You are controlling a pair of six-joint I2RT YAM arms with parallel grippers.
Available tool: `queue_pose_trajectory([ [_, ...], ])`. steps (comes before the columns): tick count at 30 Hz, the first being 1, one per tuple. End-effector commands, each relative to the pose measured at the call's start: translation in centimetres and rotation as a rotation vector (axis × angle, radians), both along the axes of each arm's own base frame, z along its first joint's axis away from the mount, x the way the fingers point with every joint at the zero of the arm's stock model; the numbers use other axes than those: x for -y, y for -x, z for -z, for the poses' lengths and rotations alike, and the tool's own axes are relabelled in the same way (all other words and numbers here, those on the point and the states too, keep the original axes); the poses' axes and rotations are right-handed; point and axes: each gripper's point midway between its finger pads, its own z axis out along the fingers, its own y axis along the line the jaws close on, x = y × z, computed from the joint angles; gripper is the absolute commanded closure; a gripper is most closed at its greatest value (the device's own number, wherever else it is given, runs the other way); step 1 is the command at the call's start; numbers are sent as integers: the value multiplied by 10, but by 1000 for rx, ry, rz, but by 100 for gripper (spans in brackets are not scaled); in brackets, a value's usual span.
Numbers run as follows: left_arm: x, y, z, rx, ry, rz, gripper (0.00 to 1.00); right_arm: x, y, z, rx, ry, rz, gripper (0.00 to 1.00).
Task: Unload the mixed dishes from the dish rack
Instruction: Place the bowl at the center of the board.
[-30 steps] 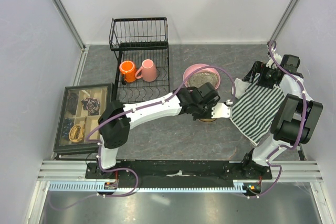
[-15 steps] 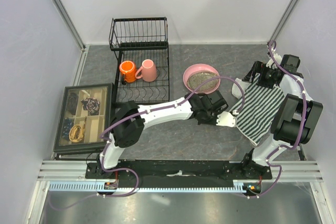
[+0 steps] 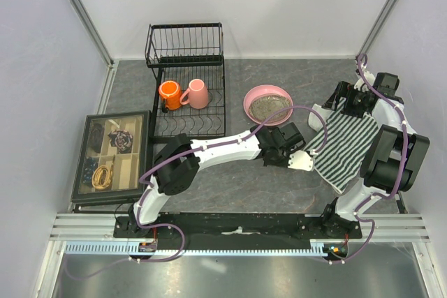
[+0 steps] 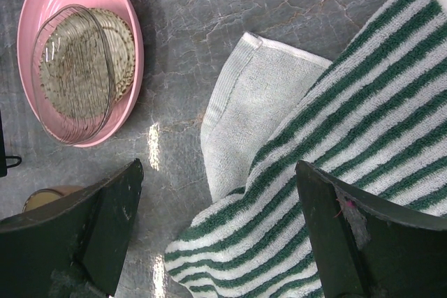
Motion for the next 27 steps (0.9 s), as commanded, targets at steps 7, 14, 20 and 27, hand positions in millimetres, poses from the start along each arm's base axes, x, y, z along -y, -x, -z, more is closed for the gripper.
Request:
queue_pose_trajectory([
  [7, 11, -12, -10, 76, 10, 19, 84, 1, -9, -13, 46, 5, -29, 2],
  [14, 10, -12, -10, 72, 12, 9, 73, 0, -10, -13, 47, 6, -34, 2],
  [20, 15, -12, -26, 78, 56, -3, 64, 0, -10, -14, 48, 5, -35, 2],
  [27, 13, -13, -64, 99, 132, -24, 49, -1, -9, -11, 42, 2, -34, 2],
])
